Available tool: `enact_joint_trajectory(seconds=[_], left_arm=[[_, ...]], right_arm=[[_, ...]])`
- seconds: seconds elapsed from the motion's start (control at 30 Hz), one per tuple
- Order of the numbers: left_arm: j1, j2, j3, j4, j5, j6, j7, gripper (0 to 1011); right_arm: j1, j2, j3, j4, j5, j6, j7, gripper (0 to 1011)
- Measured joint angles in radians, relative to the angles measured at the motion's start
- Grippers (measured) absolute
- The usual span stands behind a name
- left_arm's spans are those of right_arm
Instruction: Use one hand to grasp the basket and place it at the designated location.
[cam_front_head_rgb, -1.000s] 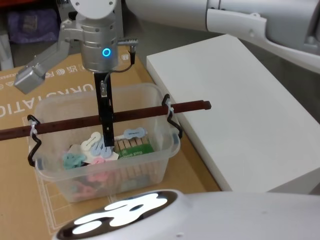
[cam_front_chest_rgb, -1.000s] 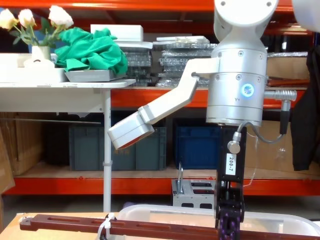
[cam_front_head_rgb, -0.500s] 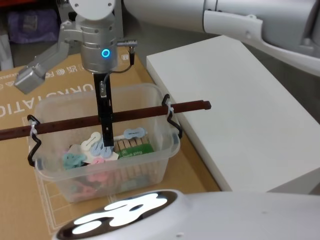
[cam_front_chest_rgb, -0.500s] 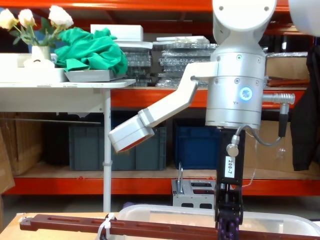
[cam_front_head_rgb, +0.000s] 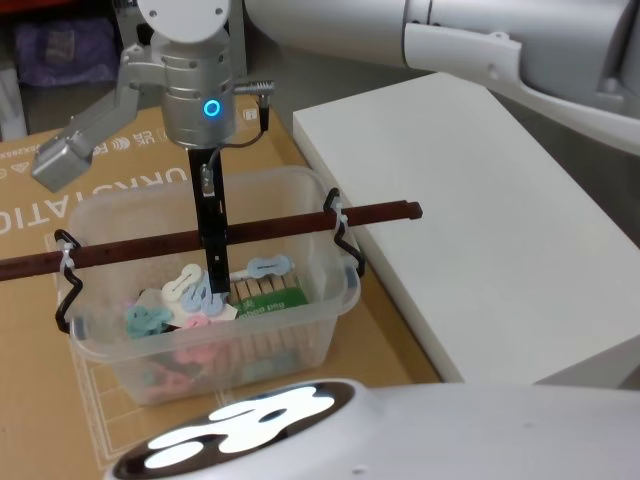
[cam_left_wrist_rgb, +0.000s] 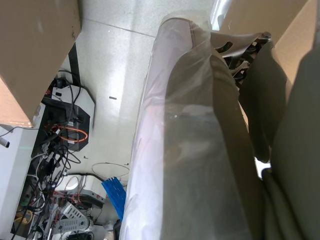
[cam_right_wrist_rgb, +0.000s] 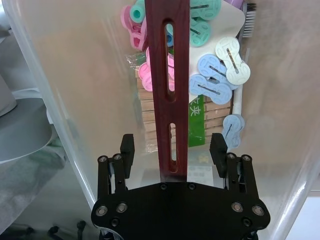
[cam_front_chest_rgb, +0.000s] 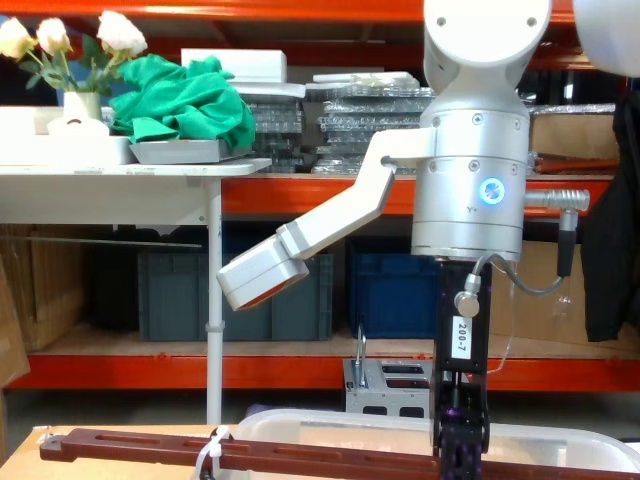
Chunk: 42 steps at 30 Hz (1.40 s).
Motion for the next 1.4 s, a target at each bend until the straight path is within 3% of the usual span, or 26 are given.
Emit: enact_joint_trajectory(seconds=[0.37,0.47,0.8,1.17,1.4], left_arm=[[0.0,0.0,0.0,0.0,0.0,0.0,0.0,0],[0.0,0.0,0.0,0.0,0.0,0.0,0.0,0],[0.0,0.0,0.0,0.0,0.0,0.0,0.0,0],[0.0,0.0,0.0,0.0,0.0,0.0,0.0,0],[0.0,0.0,0.0,0.0,0.0,0.0,0.0,0]], right_arm=[[0.001,0.001,0.0,-0.002,0.0,0.003,-0.001,670],[0.001,0.001,0.0,-0.002,0.0,0.003,-0.001,529],[0.001,0.002,0.001,-0.003,0.0,0.004,-0.002,228],[0.002,0.003,0.001,-0.005,-0.001,0.005,-0.003,226],[0.024,0.025,0.006,-0.04,-0.02,0.009,-0.016,226]])
